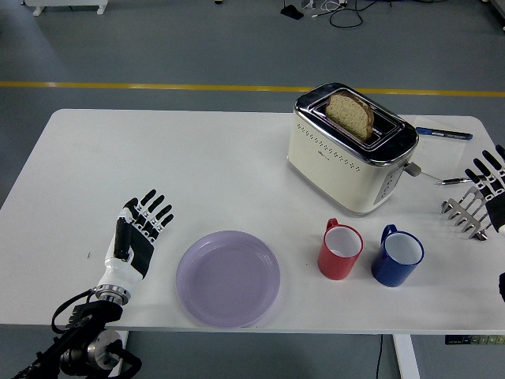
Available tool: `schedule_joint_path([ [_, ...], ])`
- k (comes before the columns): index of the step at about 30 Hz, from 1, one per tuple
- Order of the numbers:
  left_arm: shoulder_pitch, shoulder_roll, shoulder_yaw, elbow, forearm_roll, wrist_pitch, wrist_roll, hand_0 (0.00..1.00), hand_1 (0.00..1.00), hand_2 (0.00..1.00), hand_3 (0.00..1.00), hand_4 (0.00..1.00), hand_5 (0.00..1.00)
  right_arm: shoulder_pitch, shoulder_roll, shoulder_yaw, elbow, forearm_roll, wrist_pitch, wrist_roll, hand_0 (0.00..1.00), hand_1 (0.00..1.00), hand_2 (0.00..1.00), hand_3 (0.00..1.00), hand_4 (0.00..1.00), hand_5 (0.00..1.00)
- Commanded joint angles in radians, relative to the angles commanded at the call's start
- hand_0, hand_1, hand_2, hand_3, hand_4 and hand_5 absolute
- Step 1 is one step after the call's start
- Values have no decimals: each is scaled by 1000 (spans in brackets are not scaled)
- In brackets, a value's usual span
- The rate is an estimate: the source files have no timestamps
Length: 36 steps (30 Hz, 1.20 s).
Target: Push plate across desktop,pick up the break from the machine,place the break in the plate
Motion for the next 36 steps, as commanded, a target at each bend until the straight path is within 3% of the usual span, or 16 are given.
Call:
schedule_joint_path([
  [4, 31, -25, -87, -28, 67, 35, -10, 804, 832, 872, 830, 513, 998, 47, -42, -47, 27, -147, -56, 23, 673, 636, 638, 635, 450, 564],
  [5, 37, -31, -107, -33, 79, 37, -10, 801, 828, 869, 818, 510, 998, 59, -52, -59, 31, -186, -63, 25, 694, 685, 683, 704, 504, 484],
  [10, 80, -55, -225, -69, 129, 46, 2, 801, 828, 869, 818, 510, 998, 176, -133, -166, 36, -400, -86, 8, 694, 685, 683, 704, 504, 484],
  [11, 86, -57, -246, -75, 133, 46, 4, 807, 825, 867, 817, 511, 998, 204, -146, -191, 32, -439, -90, -1, 746, 726, 751, 753, 659, 417],
  [16, 117, -60, -354, -114, 173, 35, 28, 807, 825, 867, 817, 511, 998, 384, -202, -351, -21, -654, -90, -77, 746, 726, 751, 753, 659, 417],
  [17, 121, -60, -371, -121, 178, 34, 31, 809, 828, 863, 814, 512, 998, 414, -205, -376, -32, -693, -87, -87, 799, 777, 813, 815, 707, 405],
  [18, 128, -60, -400, -135, 187, 29, 36, 809, 828, 863, 814, 512, 998, 457, -208, -414, -55, -738, -78, -101, 799, 777, 813, 815, 707, 405],
  [27, 162, -62, -548, -191, 232, -18, 88, 806, 820, 859, 814, 509, 998, 695, -156, -645, -230, -1097, 26, -174, 840, 805, 851, 849, 743, 400],
  [32, 171, -62, -606, -192, 246, -46, 118, 806, 820, 853, 808, 507, 998, 777, -103, -756, -345, -1107, 54, -184, 859, 828, 864, 863, 759, 389],
  [36, 173, -62, -638, -192, 252, -71, 144, 806, 819, 854, 806, 505, 998, 811, -66, -794, -398, -1071, 62, -178, 858, 826, 862, 866, 774, 404],
])
